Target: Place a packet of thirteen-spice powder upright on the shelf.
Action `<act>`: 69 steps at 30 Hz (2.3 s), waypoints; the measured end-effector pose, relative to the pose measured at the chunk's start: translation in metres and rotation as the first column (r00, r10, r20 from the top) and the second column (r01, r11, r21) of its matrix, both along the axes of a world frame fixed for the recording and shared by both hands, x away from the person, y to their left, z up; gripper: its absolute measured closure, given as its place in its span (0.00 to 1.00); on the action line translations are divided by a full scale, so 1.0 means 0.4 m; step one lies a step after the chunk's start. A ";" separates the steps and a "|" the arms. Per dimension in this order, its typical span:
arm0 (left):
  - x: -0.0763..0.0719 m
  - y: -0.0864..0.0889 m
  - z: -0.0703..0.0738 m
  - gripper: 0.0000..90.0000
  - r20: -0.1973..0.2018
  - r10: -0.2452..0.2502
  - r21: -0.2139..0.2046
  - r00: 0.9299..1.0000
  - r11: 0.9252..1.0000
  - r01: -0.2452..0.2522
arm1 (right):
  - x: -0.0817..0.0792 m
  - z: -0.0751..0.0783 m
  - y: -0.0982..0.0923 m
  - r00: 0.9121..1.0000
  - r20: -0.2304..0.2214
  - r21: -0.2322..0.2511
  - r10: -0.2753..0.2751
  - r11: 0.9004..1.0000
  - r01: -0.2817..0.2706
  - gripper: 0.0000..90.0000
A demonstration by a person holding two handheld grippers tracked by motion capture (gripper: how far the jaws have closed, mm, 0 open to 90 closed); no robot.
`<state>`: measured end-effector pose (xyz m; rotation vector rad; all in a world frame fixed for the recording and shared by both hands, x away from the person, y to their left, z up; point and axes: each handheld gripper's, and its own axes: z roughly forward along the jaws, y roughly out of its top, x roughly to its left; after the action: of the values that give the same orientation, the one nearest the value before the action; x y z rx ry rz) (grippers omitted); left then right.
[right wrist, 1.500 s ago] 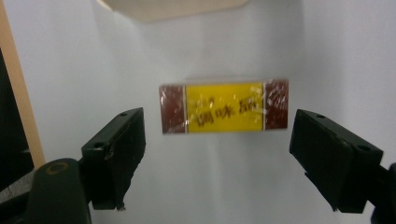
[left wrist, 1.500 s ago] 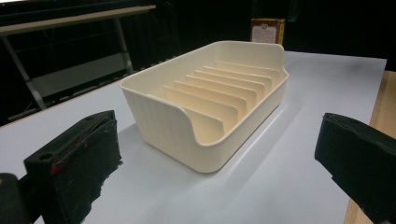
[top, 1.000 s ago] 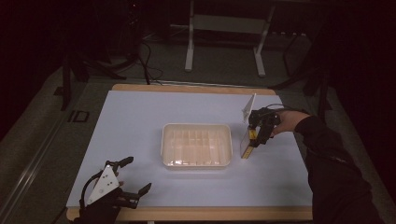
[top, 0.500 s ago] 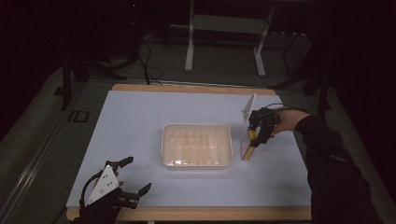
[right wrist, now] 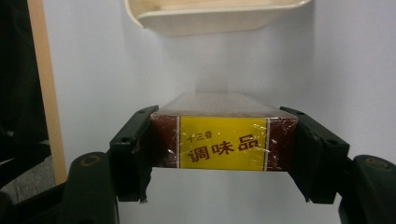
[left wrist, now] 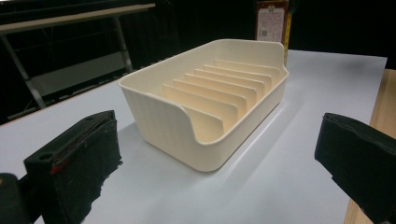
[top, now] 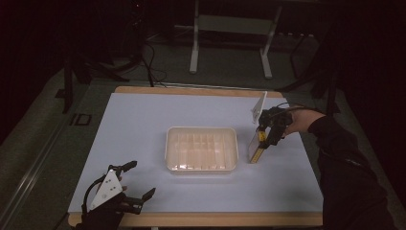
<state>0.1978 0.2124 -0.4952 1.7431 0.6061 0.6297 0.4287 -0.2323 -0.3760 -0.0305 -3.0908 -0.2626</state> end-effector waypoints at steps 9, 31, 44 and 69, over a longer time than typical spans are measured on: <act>0.000 0.000 0.000 0.00 0.001 0.002 0.001 1.000 1.000 -0.002 | -0.015 0.046 0.001 1.000 0.011 0.009 -0.008 1.000 0.008 0.36; 0.002 -0.003 0.000 0.00 0.000 0.001 0.002 1.000 1.000 -0.001 | -0.044 0.145 0.051 0.997 0.051 0.049 0.053 0.997 -0.056 0.36; 0.000 -0.001 0.000 0.00 0.003 -0.001 0.001 1.000 1.000 0.001 | -0.051 0.175 0.098 0.996 0.062 0.045 0.068 0.996 -0.071 0.36; 0.000 -0.004 0.000 0.00 0.000 -0.009 0.004 1.000 1.000 0.009 | -0.069 0.185 0.184 0.991 0.072 0.041 0.109 0.993 -0.113 0.36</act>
<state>0.1977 0.2108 -0.4952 1.7484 0.5971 0.6253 0.4012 -0.1589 -0.3020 0.1549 -3.1401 -0.3353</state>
